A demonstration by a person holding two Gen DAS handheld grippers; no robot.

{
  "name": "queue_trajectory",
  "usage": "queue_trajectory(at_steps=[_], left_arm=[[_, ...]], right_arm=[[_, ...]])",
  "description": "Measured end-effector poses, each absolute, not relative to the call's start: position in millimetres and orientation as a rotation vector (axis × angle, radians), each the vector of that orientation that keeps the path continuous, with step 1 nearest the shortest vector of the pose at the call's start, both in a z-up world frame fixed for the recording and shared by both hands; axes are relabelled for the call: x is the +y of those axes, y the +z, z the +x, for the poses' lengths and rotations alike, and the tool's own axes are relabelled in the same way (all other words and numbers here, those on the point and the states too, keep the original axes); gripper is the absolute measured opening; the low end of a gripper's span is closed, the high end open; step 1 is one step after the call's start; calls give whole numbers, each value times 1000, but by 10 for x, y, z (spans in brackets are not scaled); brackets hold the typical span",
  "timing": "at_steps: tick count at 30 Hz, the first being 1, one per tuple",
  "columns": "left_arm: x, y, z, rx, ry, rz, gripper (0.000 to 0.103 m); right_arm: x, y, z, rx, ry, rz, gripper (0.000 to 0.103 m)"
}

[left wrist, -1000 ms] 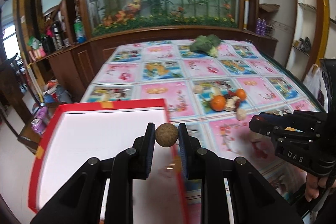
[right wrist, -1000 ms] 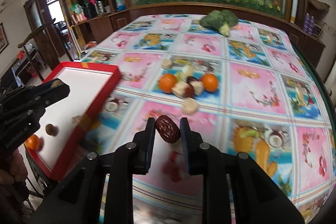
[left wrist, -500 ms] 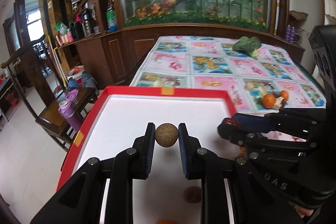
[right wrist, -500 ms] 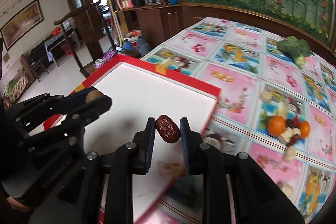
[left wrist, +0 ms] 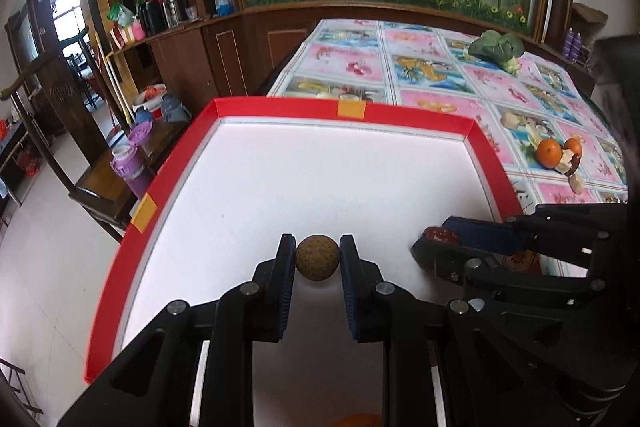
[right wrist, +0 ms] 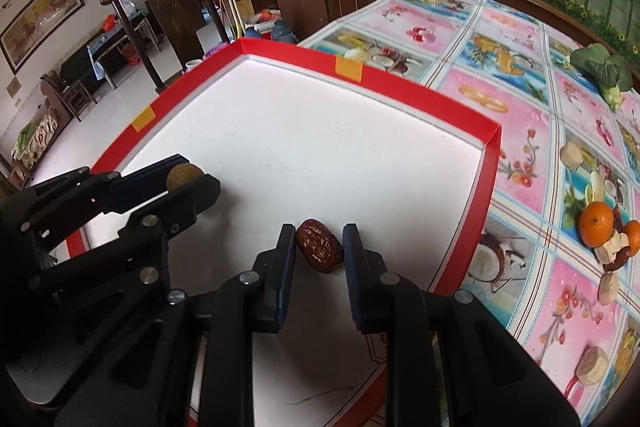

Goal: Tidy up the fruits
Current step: 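Carry the brown fruit and date over the tray and open both grippers, then grasp a white cube with the right gripper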

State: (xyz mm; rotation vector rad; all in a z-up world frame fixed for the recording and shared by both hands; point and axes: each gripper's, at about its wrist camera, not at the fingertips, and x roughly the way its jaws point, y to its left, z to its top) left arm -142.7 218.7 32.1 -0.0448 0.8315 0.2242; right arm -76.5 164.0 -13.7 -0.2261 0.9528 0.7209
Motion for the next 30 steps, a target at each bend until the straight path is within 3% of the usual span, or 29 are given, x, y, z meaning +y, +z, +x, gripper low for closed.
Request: queue_trajectory(at_steps=[5, 7, 9, 10, 24, 28, 30], left_arm=[[2223, 245, -1423, 877, 212, -76, 26], [2208, 248, -1428, 881, 219, -68, 37], [2215, 263, -1437, 879, 227, -79, 56], [2215, 285, -1449, 871, 230, -85, 58], [1582, 609, -1482, 770, 88, -16, 70], [1400, 603, -1465, 781, 43, 4, 70], [1319, 602, -1462, 787, 27, 13, 70]], right_arm=[[1617, -136, -759, 960, 719, -217, 27], [1601, -130, -749, 970, 717, -212, 27], [1546, -120, -732, 972, 711, -191, 27], [1492, -103, -725, 968, 710, -173, 27], [114, 186, -880, 821, 528, -48, 28], [-287, 103, -941, 830, 391, -64, 51], [-374, 57, -919, 841, 364, -69, 52]])
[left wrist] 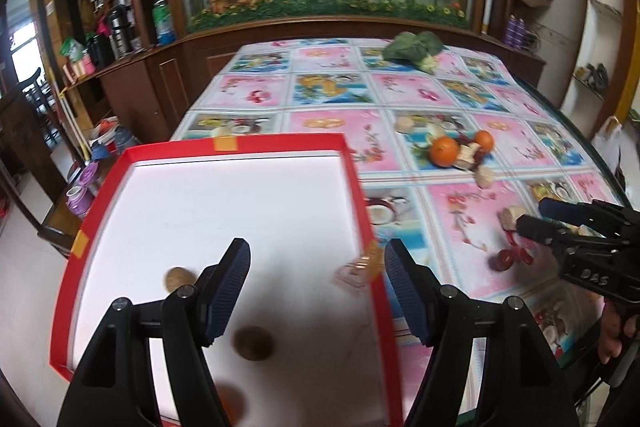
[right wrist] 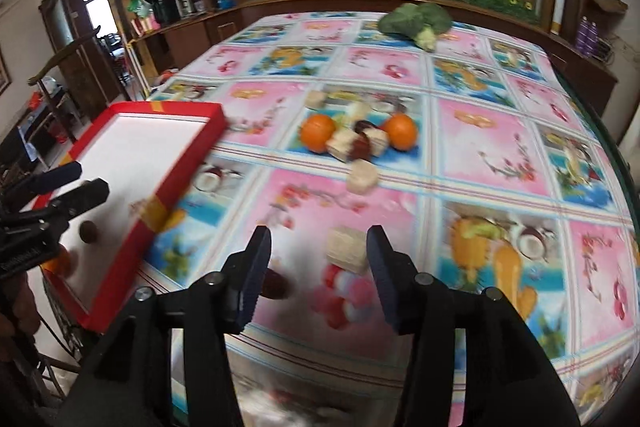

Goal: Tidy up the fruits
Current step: 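Grasp a white cube with the right gripper, then grasp another brown round fruit with the left gripper while the right gripper holds the cube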

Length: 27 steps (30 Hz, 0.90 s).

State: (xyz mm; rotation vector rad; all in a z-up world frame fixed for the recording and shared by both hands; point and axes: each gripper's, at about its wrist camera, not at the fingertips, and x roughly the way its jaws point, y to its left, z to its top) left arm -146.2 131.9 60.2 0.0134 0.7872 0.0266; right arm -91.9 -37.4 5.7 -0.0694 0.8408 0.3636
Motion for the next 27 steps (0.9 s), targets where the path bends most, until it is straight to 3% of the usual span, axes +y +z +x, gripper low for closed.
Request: queue_trajectory(at_steps=[18, 27], left_arm=[[1099, 646, -1591, 775, -120, 16, 70], [932, 640, -1614, 785, -203, 36, 70]], right_arm=[[-386, -174, -748, 916, 336, -43, 51], [-402, -203, -709, 932, 321, -39, 34]])
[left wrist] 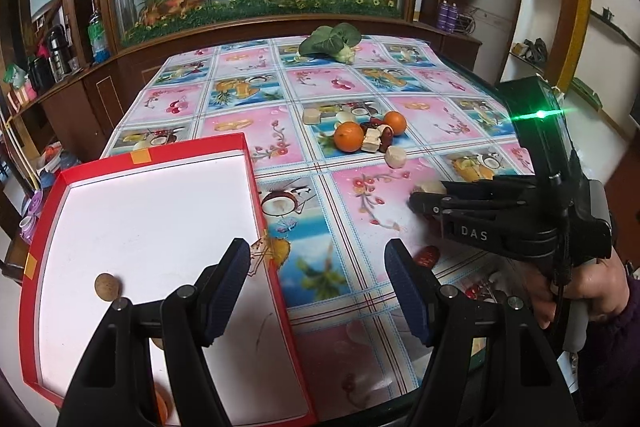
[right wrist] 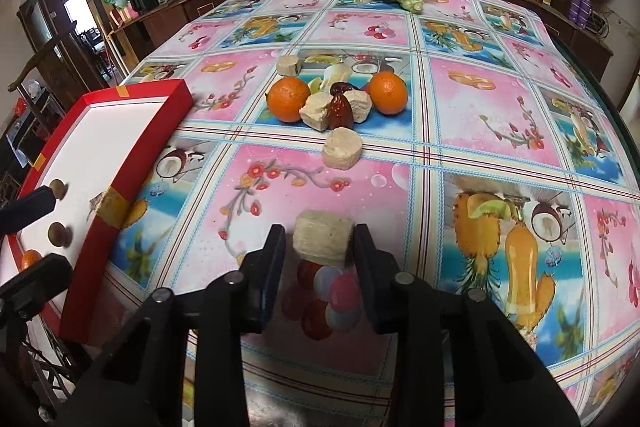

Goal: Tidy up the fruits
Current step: 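Grasp another brown round fruit with the left gripper while the right gripper holds the cube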

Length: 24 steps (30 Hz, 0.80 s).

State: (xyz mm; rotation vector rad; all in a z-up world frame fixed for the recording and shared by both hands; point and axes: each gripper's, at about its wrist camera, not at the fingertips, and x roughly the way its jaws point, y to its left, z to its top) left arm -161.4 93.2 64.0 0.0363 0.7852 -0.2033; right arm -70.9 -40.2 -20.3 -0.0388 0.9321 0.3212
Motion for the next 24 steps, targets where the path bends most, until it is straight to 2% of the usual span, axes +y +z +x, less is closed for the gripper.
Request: queue_trajectory(at_steps=[5, 24], left_arm=[[862, 662, -1523, 794, -207, 40, 70], [-109, 278, -355, 978, -200, 42, 70]], right_arm=[[-449, -202, -704, 935, 338, -22, 30], [-1124, -188, -552, 940, 236, 113, 30]])
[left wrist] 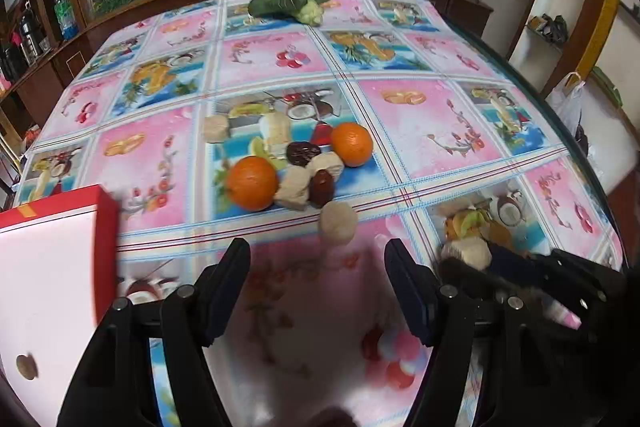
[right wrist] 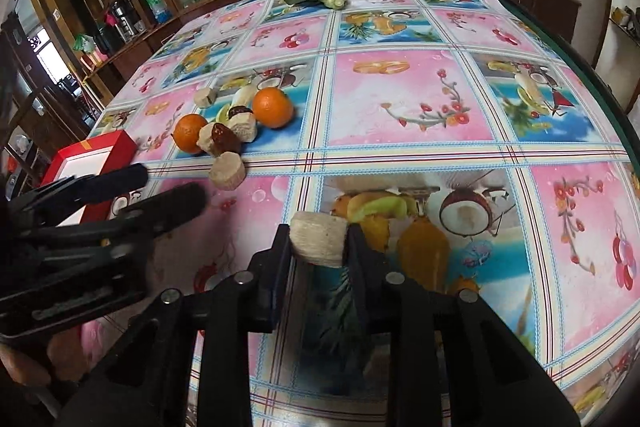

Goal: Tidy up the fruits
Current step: 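Grasp another brown round fruit with the left gripper while the right gripper holds the cube, then carry the brown fruit and white cube over the tray and open both grippers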

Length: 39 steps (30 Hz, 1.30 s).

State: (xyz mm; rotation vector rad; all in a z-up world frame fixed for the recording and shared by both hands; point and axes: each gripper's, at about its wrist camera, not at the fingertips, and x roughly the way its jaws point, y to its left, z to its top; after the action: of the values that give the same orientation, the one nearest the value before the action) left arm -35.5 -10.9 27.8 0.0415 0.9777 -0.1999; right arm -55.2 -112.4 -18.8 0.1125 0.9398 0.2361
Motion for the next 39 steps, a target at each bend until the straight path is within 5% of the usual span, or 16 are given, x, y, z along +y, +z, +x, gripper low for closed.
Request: queue_trajectory(at_steps=[11, 18, 39], left_arm=[[-208, 151, -203, 988, -160, 43, 49], [-177, 138, -150, 960, -166, 43, 23], [661, 661, -963, 798, -198, -43, 23]], right_arm=[[-1166, -198, -541, 942, 277, 125, 30], [-1156, -203, -535, 943, 282, 122, 30], [-689, -104, -623, 907, 329, 57, 30]])
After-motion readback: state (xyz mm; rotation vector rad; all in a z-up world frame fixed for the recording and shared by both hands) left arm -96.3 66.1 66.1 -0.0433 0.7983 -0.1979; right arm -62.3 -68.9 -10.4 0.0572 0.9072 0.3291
